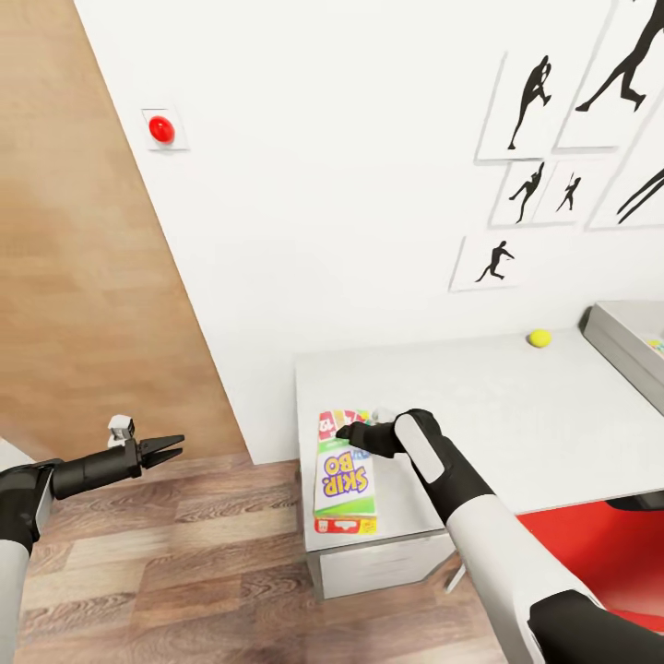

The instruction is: Put all the toys in the child's room - the three board games (two on the bed and one on the table), the two jigsaw puzzles on the table, and the tennis ball on the table - inside the toy box on the table in the child's room.

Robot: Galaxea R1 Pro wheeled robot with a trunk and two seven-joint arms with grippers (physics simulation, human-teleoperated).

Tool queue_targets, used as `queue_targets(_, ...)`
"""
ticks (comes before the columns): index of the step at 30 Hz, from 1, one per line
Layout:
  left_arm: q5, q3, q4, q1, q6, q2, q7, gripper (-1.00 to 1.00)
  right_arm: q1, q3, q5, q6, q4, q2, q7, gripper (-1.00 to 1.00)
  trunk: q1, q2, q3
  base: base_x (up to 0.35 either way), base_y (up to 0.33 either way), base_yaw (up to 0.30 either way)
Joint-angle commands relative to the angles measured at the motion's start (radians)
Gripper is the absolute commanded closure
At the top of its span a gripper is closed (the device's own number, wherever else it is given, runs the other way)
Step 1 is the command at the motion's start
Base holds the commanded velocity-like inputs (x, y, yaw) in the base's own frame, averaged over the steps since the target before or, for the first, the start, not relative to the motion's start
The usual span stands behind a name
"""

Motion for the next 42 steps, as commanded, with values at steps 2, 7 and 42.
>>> queue_targets(2, -0.011, 0.004, 0.0, -0.001, 0.01, -0.001, -0.008, -1.0, -0.001, 0.002, -0.011, 0.001, -0.001, 0.002, -0.01, -1.0, 0.0, -0.001, -0.001, 0.0, 0.086, 0.0)
queue_targets(7, -0.01, 0.004, 0.0, -0.001, 0.01, -0.001, -0.008, -1.0, -0.001, 0.002, -0.011, 0.001, 0.0, 0.004, -0.01, -1.0, 0.0, -0.001, -0.001, 0.0, 0.02, 0.0)
queue_targets(42, -0.01, 0.004, 0.0, -0.001, 0.009, -0.001, -0.008, -1.0, -0.001, 0.002, -0.009, 0.001, 0.0, 0.005, -0.009, -1.0, 0.0, -0.001, -0.001, 0.0, 0.031, 0.0)
